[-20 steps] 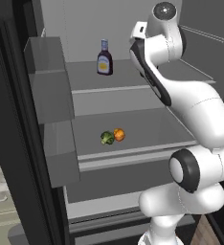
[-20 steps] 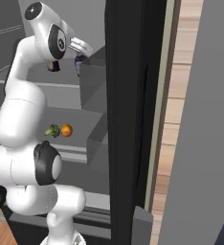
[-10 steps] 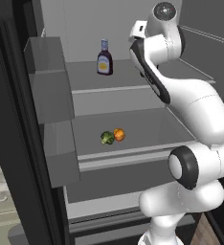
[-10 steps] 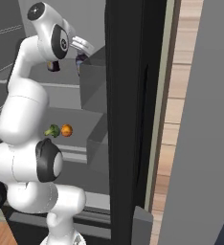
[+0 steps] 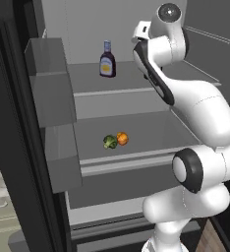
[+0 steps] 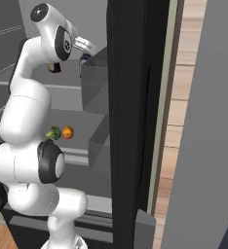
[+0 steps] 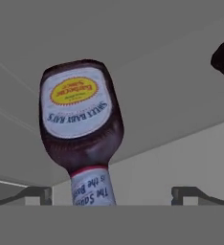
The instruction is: Place the condiment bottle and condiment bottle from the counter to the top shelf of the fridge. If the existing items in the fridge are on the top shelf, move them to other shelves.
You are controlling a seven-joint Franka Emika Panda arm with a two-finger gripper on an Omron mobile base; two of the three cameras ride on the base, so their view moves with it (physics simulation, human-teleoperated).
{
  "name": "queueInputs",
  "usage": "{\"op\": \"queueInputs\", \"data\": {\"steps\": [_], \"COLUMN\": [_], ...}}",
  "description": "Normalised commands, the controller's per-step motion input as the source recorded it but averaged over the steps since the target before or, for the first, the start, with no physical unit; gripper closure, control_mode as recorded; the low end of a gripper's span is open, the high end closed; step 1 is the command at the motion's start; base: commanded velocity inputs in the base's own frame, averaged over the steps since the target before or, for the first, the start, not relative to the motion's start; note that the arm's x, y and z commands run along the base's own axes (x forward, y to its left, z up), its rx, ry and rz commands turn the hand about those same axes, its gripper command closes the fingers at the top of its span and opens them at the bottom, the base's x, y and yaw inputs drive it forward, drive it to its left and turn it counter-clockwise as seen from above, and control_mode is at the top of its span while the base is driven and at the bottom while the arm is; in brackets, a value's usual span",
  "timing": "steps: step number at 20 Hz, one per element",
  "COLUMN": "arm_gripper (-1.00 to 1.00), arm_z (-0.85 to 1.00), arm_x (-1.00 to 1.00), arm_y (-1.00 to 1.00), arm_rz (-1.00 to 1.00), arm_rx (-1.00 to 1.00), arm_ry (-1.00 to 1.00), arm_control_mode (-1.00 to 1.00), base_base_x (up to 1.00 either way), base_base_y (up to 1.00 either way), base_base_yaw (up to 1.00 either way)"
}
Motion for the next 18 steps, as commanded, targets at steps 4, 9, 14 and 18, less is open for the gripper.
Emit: {"op": "queueInputs", "data": {"steps": [4,9,14,18], "arm_gripper": [-1.0,-1.0,-1.0,-1.0], "arm_z": [0.0,0.0,0.0,0.0], "arm_x": [0.0,-0.37,-0.54,-0.94], "arm_y": [0.0,-0.1,-0.03,-0.02], "arm_rz": [0.0,0.01,0.03,0.1], "arm_rx": [0.0,0.0,0.04,0.0], "arm_ry": [0.0,-0.04,-0.15,-0.31], "arm_control_mode": [-1.0,-1.0,-1.0,-1.0], "base_base_x": [0.0,0.0,0.0,0.0], "base_base_y": [0.0,0.0,0.0,0.0], "base_base_yaw": [0.0,0.0,0.0,0.0]}}
